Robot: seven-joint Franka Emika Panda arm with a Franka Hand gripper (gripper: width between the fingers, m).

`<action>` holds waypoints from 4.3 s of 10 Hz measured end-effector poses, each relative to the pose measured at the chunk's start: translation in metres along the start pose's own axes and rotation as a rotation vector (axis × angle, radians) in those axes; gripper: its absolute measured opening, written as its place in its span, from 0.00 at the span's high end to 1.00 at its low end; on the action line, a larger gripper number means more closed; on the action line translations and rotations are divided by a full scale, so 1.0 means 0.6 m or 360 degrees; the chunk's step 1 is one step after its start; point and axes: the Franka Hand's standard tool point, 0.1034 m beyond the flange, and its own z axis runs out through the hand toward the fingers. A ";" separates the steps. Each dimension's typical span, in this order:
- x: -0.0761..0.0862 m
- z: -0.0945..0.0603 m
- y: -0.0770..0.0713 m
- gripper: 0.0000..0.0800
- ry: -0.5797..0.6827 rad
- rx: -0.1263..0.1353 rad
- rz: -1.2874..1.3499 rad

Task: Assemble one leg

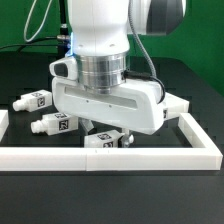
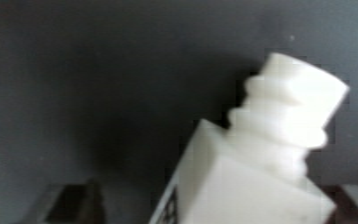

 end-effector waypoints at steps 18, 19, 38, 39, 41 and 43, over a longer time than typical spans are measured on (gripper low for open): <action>-0.154 -0.143 0.159 0.64 0.0109 0.0025 -0.0367; -0.155 -0.142 0.159 0.64 0.0108 0.0024 -0.0369; -0.285 -0.007 0.387 0.57 -0.0002 -0.0138 -0.0316; -0.285 -0.010 0.383 0.34 -0.0003 -0.0132 -0.0320; -0.276 -0.056 0.329 0.22 -0.0112 -0.0025 -0.0376; -0.250 -0.103 0.269 0.20 -0.0107 0.0002 -0.0563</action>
Offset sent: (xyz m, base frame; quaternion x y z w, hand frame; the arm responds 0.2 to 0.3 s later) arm -0.0386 -0.0101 0.0647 0.0261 -0.0394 -0.0602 0.9971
